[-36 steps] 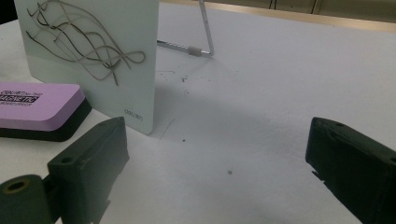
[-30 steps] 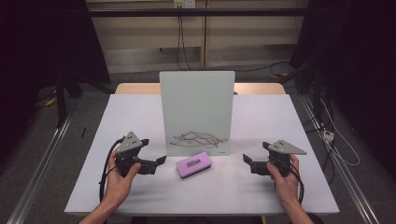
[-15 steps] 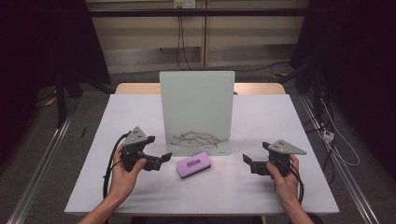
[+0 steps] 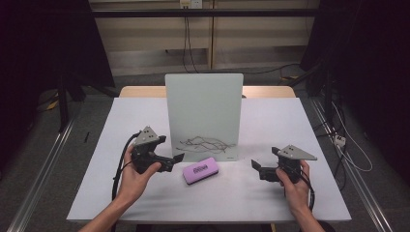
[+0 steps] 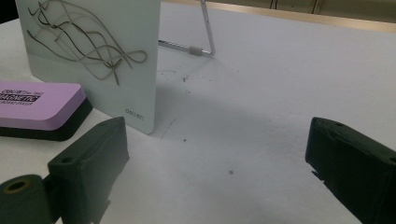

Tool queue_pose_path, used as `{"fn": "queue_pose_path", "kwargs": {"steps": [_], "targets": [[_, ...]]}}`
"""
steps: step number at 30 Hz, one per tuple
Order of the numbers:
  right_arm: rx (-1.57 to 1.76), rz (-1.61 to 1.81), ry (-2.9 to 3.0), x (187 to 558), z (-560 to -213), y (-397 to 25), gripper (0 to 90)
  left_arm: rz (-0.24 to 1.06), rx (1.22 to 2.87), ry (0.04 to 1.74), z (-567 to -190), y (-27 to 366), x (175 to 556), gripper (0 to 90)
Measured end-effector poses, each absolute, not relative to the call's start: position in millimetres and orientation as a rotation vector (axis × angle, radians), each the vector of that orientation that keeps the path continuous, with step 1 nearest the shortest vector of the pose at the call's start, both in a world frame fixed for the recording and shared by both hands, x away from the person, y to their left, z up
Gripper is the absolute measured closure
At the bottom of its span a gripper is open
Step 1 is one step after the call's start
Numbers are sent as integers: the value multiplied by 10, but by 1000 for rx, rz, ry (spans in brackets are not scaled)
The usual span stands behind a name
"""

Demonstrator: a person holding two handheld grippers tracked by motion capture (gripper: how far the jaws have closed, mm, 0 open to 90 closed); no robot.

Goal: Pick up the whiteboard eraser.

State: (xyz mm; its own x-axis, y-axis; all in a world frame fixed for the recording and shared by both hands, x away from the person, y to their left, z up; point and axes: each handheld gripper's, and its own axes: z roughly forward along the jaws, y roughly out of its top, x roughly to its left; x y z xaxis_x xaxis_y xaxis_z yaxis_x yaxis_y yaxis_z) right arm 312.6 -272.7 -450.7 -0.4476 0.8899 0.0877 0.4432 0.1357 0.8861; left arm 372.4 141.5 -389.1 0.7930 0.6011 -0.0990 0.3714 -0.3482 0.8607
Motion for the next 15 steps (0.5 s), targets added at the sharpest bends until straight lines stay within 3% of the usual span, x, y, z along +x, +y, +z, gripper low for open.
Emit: {"fn": "queue_pose_path", "kwargs": {"steps": [15], "targets": [[1275, 1264, 1955, 3126, -4508, -2729, 59, 214, 2066, 664, -3884, 1200, 3785, 61]]}}
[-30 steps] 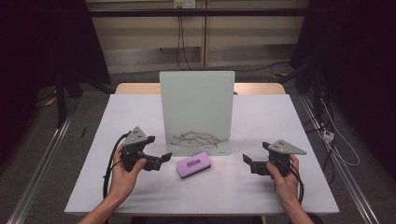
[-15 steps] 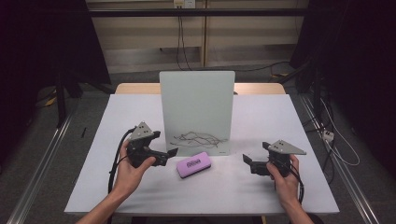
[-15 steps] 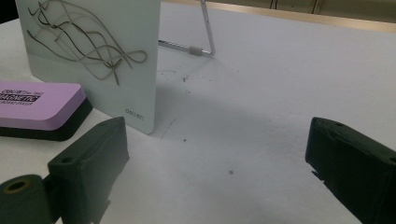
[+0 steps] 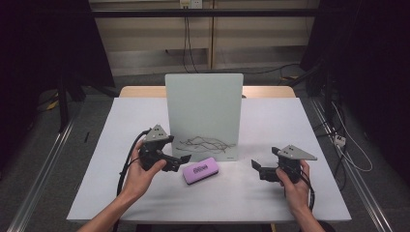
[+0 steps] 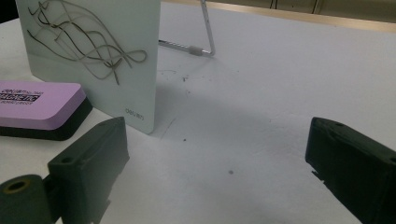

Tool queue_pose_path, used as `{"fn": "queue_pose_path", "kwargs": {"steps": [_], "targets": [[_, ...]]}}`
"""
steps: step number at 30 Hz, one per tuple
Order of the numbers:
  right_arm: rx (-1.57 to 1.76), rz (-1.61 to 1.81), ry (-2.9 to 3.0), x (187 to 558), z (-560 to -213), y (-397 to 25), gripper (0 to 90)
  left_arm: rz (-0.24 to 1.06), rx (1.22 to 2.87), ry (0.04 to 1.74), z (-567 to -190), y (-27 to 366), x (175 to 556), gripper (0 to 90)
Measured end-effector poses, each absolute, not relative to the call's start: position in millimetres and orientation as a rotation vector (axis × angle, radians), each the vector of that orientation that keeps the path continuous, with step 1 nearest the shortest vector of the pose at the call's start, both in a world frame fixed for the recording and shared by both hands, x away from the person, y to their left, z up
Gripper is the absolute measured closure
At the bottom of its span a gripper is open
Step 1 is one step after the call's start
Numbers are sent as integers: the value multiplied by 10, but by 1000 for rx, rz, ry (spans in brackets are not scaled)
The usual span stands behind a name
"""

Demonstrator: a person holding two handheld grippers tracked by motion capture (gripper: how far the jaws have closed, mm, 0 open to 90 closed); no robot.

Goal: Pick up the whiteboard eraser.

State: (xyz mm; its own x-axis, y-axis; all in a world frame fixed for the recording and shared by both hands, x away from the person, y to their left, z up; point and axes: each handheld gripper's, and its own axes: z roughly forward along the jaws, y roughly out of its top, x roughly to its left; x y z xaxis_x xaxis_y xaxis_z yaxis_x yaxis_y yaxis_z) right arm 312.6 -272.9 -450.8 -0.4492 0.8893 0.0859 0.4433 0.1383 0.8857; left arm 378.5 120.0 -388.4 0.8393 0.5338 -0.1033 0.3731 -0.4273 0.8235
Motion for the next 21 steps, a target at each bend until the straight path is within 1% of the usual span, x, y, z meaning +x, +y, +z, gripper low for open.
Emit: {"fn": "queue_pose_path", "kwargs": {"steps": [1, 2, 7, 11, 14, 16, 18, 19, 20, 21], "targets": [[1274, 1264, 1956, 3127, -4509, -2728, 59, 214, 2066, 664, -3884, 1200, 3785, 62], [1276, 1263, 1958, 3128, -4510, -2726, 59, 181, 2091, 649, -3910, 1155, 3798, 61], [1274, 1264, 1961, 3129, -4511, -2720, 59, 153, 2133, 625, -3933, 1087, 3808, 63], [1274, 1261, 1962, 3130, -4512, -2719, 59, 107, 2178, 596, -3945, 1010, 3818, 71], [1273, 1264, 1962, 3129, -4512, -2721, 59, 108, 2225, 567, -3971, 941, 3813, 78], [1273, 1265, 1962, 3129, -4512, -2722, 59, 78, 2243, 555, -4002, 899, 3820, 81], [1272, 1264, 1963, 3129, -4512, -2720, 59, 95, 2267, 565, -4010, 876, 3814, 88], [1271, 1263, 1964, 3129, -4513, -2718, 59, 73, 2277, 546, -4033, 861, 3827, 95], [1271, 1265, 1965, 3130, -4513, -2716, 59, 93, 2316, 517, -4057, 833, 3835, 99], [1271, 1265, 1965, 3130, -4513, -2716, 59, 93, 2316, 517, -4057, 833, 3835, 100]]}}
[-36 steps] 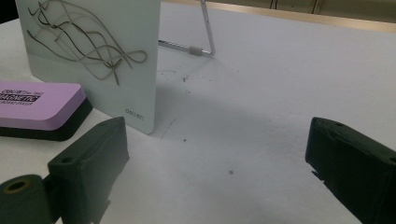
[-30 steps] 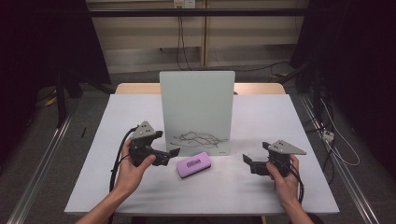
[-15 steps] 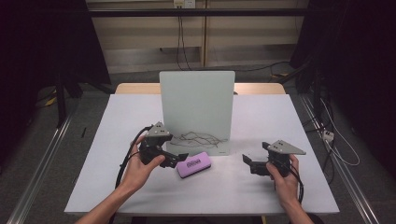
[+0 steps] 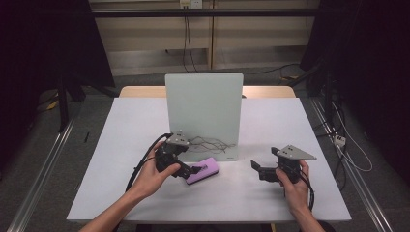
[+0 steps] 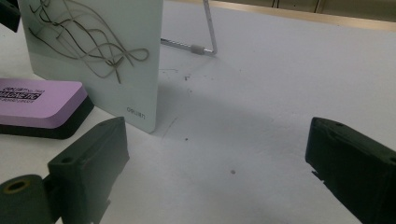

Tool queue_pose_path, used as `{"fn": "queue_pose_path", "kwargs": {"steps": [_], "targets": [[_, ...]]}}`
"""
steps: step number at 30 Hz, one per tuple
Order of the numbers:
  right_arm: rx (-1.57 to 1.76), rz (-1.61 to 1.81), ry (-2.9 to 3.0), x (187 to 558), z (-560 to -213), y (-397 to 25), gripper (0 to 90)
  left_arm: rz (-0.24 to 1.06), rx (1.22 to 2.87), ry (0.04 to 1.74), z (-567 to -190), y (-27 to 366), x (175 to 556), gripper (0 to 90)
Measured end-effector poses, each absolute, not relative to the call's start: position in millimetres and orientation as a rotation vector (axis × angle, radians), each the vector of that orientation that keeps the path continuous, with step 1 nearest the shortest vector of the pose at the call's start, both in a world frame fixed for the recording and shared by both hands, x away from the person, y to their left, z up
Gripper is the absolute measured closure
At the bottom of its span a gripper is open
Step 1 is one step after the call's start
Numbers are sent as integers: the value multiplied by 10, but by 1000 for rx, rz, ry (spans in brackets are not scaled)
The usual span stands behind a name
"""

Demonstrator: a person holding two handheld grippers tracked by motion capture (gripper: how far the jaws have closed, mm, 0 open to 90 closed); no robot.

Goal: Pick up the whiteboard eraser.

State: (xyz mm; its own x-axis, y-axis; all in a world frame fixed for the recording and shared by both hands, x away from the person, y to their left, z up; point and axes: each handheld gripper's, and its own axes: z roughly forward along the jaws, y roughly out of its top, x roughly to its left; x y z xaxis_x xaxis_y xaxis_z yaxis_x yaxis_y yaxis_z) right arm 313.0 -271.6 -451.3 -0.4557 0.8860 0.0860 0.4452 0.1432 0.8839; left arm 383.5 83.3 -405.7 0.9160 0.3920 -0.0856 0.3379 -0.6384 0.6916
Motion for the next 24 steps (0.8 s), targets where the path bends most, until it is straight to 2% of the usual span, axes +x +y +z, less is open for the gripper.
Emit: {"fn": "queue_pose_path", "kwargs": {"steps": [1, 3, 5, 12, 18, 19, 24], "targets": [[1270, 1263, 1965, 3131, -4514, -2715, 59, 126, 2341, 526, -4055, 815, 3825, 101], [1270, 1264, 1965, 3133, -4515, -2715, 59, 89, 2329, 495, -4079, 789, 3828, 96], [1270, 1264, 1965, 3134, -4516, -2716, 59, 111, 2362, 465, -4062, 753, 3820, 95], [1267, 1264, 1966, 3130, -4514, -2712, 59, 29, 2413, 404, -4126, 591, 3794, 119], [1268, 1266, 1968, 3136, -4519, -2714, 59, 40, 2463, 393, -4191, 504, 3820, 202], [1268, 1265, 1969, 3139, -4519, -2711, 59, 67, 2513, 388, -4172, 461, 3829, 225], [1256, 1263, 1974, 3130, -4515, -2703, 59, 16, 2479, 372, -4193, 427, 3864, 307]]}}
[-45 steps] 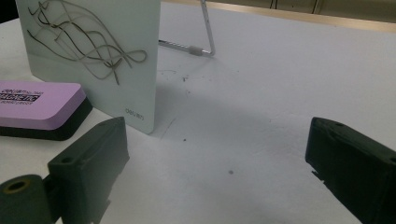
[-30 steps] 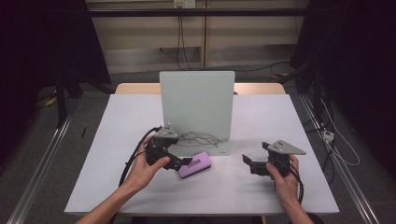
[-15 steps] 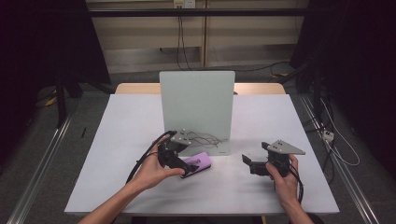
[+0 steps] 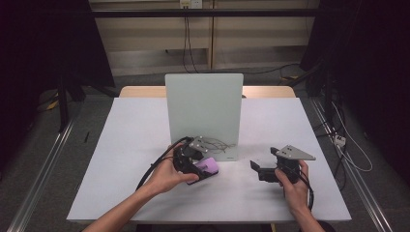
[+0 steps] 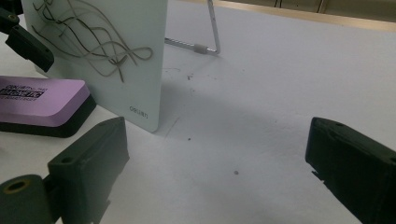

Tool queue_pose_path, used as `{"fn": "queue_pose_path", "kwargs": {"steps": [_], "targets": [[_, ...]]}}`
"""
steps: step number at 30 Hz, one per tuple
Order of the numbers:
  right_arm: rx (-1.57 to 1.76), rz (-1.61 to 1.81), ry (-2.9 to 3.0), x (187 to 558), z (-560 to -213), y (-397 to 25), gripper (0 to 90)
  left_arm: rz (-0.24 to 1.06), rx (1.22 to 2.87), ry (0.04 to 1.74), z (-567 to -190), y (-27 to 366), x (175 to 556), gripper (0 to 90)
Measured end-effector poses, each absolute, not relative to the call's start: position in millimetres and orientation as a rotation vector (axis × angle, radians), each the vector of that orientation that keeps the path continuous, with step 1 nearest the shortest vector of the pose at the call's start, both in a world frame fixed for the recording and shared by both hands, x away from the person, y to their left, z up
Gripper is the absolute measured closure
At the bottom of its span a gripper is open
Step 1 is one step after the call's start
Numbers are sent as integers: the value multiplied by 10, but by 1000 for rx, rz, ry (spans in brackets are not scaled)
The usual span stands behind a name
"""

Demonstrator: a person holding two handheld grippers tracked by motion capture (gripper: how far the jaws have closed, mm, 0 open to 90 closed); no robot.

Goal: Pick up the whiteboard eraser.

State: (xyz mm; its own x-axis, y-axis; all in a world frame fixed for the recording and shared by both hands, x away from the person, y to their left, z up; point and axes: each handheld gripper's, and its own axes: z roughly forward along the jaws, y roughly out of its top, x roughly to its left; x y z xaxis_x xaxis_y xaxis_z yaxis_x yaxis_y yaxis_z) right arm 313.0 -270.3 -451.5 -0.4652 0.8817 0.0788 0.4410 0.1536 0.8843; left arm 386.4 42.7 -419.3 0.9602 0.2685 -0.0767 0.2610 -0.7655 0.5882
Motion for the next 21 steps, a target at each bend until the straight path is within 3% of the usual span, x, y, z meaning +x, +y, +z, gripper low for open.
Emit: {"fn": "queue_pose_path", "kwargs": {"steps": [21], "targets": [[1253, 1260, 1981, 3131, -4520, -2700, 59, -17, 2525, 416, -4304, 422, 3888, 384]]}}
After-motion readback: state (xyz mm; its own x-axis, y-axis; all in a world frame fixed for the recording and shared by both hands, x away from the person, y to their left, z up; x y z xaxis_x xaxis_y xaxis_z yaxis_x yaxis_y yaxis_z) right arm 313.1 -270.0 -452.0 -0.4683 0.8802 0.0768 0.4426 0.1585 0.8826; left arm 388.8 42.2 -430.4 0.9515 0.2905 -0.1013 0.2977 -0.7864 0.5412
